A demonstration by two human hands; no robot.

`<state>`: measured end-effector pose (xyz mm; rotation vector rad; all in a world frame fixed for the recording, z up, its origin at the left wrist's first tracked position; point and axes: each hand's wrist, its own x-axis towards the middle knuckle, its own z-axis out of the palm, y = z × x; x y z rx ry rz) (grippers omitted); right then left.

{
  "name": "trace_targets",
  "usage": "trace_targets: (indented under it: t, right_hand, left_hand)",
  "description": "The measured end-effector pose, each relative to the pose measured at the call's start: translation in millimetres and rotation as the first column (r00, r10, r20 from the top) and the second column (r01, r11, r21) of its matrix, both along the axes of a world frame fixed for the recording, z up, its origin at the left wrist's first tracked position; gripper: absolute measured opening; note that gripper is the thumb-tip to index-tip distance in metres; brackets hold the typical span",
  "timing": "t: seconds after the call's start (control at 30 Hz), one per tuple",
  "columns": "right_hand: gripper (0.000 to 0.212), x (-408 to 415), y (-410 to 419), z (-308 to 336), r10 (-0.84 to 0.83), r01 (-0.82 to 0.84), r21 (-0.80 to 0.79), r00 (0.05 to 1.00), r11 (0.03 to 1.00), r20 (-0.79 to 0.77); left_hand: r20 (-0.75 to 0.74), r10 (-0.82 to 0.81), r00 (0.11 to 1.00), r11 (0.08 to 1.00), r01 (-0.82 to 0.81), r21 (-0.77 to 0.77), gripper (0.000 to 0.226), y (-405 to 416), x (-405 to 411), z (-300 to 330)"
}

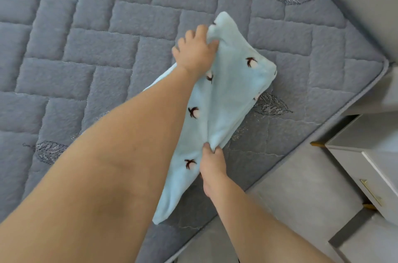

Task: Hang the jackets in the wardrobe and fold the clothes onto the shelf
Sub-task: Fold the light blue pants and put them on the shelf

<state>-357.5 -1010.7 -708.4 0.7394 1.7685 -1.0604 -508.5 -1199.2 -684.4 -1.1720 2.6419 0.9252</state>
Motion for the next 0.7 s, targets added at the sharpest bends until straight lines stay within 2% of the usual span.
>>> trace_targets:
  t: [0.1,0.17,0.23,0.27,0.37,0.47,0.57,0.63,0.7]
  right_hand:
    - [0.046,22,-4,8,-0.179,0.179,-0.001,0.983,0.984,-0.047]
    - [0.063,44,-8,15,-0.307,0.307,-0.056,0.952,0.950,0.019]
    - [0.083,71,-12,19,-0.280,0.294,-0.086,0.949,0.952,0.145]
    - [0.083,85,-13,21,-0.230,0.255,-0.103,0.951,0.961,0.208]
    - [0.055,120,-13,20,-0.147,0.215,-0.164,0.925,0.963,0.349]
    - [0.039,116,-5,29,-0.164,0.266,-0.210,0.900,0.941,0.404]
    - [0.050,80,1,45,-0.267,0.353,-0.220,0.901,0.910,0.342]
    - [0.055,43,2,63,-0.424,0.481,-0.219,0.867,0.849,0.263]
    - [0.044,-1,3,88,-0.530,0.586,-0.280,0.809,0.760,0.255]
  left_hand:
    - [0.233,0.084,0.969,0.996,-0.091,0.022,0.073,-32,58,-8]
    - [0.306,0.078,0.949,0.980,-0.130,0.152,0.078,-56,123,-7]
    - [0.367,0.048,0.929,0.907,-0.194,0.374,0.071,-65,196,2]
    - [0.404,0.032,0.914,0.871,-0.224,0.437,0.071,-66,230,6]
    - [0.468,0.071,0.881,0.820,-0.319,0.475,0.054,-70,299,9]
    - [0.471,0.126,0.873,0.803,-0.368,0.469,0.052,-76,303,15]
    - [0.436,0.183,0.881,0.793,-0.395,0.465,0.059,-77,267,41]
    - [0.384,0.187,0.904,0.743,-0.386,0.547,0.041,-75,234,65]
    - [0.350,0.153,0.924,0.693,-0.353,0.629,0.022,-70,199,92]
